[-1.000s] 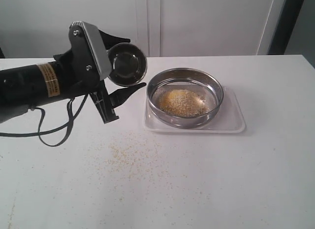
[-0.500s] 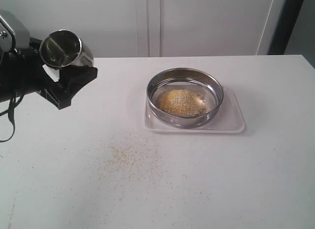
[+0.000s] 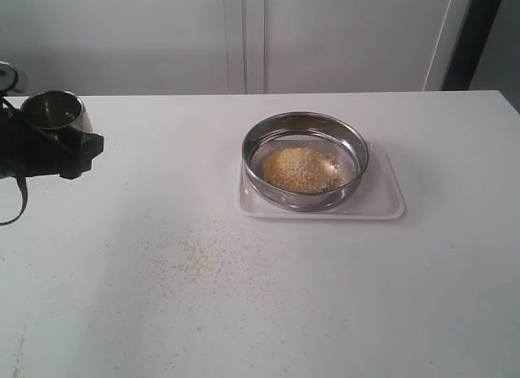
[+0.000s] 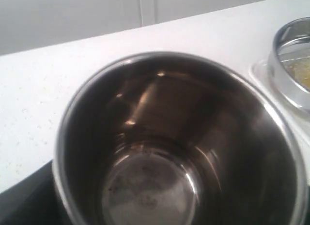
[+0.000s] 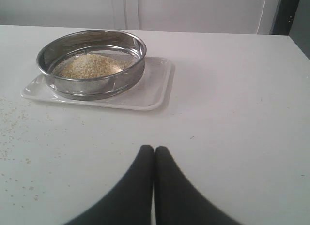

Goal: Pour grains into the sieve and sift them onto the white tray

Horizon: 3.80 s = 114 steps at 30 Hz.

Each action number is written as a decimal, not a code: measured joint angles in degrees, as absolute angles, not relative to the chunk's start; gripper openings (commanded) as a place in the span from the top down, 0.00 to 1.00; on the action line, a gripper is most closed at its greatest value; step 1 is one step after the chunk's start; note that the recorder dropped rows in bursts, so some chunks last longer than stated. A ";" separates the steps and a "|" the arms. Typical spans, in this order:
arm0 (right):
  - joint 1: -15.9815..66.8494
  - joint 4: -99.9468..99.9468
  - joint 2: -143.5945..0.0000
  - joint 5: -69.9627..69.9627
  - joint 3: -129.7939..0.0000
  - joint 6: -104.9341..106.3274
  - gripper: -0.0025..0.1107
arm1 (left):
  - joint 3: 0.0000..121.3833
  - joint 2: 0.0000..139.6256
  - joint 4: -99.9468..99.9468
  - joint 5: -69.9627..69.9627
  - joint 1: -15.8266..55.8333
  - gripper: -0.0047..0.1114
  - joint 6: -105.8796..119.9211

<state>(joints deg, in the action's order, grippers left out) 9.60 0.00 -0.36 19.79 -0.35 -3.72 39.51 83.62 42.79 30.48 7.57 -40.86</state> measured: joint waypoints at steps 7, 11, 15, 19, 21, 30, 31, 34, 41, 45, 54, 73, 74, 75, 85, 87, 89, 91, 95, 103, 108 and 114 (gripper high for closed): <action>9.60 0.00 -0.36 19.79 -0.35 -3.72 0.98 | 39.66 87.74 30.33 29.15 7.47 0.96 -33.94; 9.60 0.00 -0.36 19.79 -0.35 -3.72 0.98 | 41.69 90.21 26.25 27.55 7.47 0.96 -29.57; 9.60 0.00 -0.36 19.79 -0.35 -3.72 0.98 | 43.63 92.53 24.96 29.64 7.47 0.96 -29.03; 9.60 0.00 -0.36 19.79 -0.35 -3.72 0.98 | 44.48 95.51 23.43 32.94 7.47 0.96 -28.93; 9.60 0.00 -0.36 19.79 -0.35 -3.72 0.98 | 44.49 97.29 23.22 35.42 7.47 0.96 -28.93; 9.60 0.00 -0.36 19.79 -0.35 -3.72 0.98 | 47.97 104.27 23.63 39.50 7.47 0.96 -29.32; 9.60 0.00 -0.36 19.79 -0.35 -3.72 0.98 | 48.55 104.98 23.77 39.64 7.47 0.96 -29.68; 9.60 0.00 -0.36 19.79 -0.35 -3.72 0.98 | 50.21 106.76 23.88 39.64 8.14 0.96 -30.16; 9.60 0.00 -0.36 19.79 -0.35 -3.72 0.98 | 55.10 110.81 24.55 39.77 9.64 0.96 -30.46; 9.60 0.00 -0.36 19.79 -0.35 -3.72 0.98 | 57.24 112.66 24.70 39.77 9.64 0.96 -30.46; 9.60 0.00 -0.36 19.79 -0.35 -3.72 0.98 | 58.81 115.38 25.37 39.11 9.64 0.96 -30.46; 9.60 0.00 -0.36 19.79 -0.35 -3.72 0.98 | 59.19 119.12 26.52 40.93 9.97 0.96 -30.87; 9.60 0.00 -0.36 19.79 -0.35 -3.72 0.98 | 59.19 119.12 26.52 41.05 9.97 0.96 -30.87; 9.60 0.00 -0.36 19.79 -0.35 -3.72 0.98 | 59.19 119.24 26.52 41.19 9.97 0.96 -30.87; 9.60 0.00 -0.36 19.79 -0.35 -3.72 0.98 | 59.40 120.63 26.76 42.40 9.97 0.92 -30.87; 9.60 0.00 -0.36 19.79 -0.35 -3.72 0.98 | 59.40 120.63 26.76 42.40 9.97 0.81 -30.87; 9.60 0.00 -0.36 19.79 -0.35 -3.72 0.98 | 59.40 120.63 27.00 42.40 9.97 0.61 -30.87; 9.60 0.00 -0.36 19.79 -0.35 -3.72 0.98 | 59.40 120.70 28.11 43.00 9.97 0.39 -30.87; 9.60 0.00 -0.36 19.79 -0.35 -3.72 0.98 | 59.40 120.70 29.09 45.64 9.97 0.06 -29.12; 9.60 0.00 -0.36 19.79 -0.35 -3.72 0.98 | 59.40 119.74 30.01 42.74 9.97 0.06 -28.59; 9.60 0.00 -0.36 19.79 -0.35 -3.72 0.98 | 59.40 118.91 30.01 40.98 9.97 0.06 -28.59; 9.60 0.00 -0.36 19.79 -0.35 -3.72 0.98 | 59.40 116.71 30.47 37.55 9.97 0.06 -28.89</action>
